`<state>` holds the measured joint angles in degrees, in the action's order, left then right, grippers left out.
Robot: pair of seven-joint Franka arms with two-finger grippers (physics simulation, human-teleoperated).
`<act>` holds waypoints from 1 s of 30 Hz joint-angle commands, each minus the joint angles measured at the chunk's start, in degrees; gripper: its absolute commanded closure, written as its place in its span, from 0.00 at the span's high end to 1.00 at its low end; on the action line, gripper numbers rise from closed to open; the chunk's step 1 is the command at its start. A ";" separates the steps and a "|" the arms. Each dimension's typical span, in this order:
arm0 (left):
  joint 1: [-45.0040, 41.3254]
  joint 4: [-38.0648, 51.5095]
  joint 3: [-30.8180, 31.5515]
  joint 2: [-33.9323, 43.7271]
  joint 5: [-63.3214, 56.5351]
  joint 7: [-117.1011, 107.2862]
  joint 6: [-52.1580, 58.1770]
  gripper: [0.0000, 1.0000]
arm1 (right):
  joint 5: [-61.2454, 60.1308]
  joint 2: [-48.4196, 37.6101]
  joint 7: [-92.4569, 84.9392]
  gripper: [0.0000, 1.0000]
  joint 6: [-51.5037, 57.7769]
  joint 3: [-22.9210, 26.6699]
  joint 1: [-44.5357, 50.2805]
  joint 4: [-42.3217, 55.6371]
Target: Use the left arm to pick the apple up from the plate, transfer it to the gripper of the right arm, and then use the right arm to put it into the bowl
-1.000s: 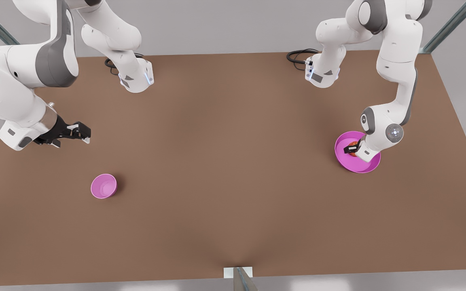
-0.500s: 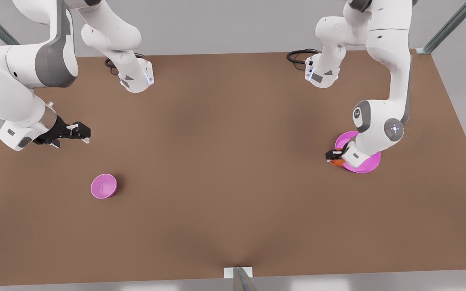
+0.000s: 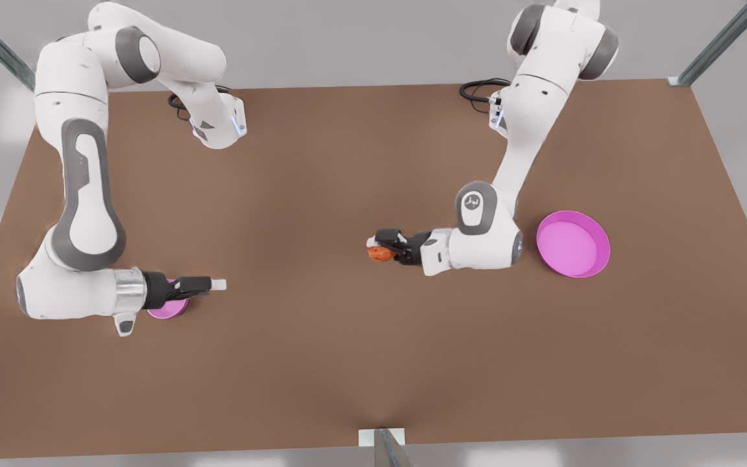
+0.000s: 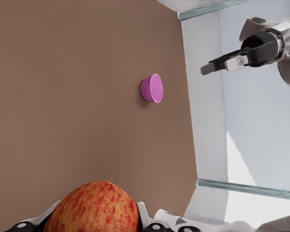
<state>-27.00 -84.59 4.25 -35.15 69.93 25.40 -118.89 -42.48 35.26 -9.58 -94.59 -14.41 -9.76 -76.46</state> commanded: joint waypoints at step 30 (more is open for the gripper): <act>0.19 36.51 21.77 -29.71 10.49 80.50 -32.72 0.48 | -37.41 8.24 -51.68 1.00 -13.42 -7.74 3.43 -12.48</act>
<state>-26.79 -48.04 25.98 -65.03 79.50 86.08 -152.11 -77.29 43.52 -47.81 -108.79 -22.07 -6.47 -88.87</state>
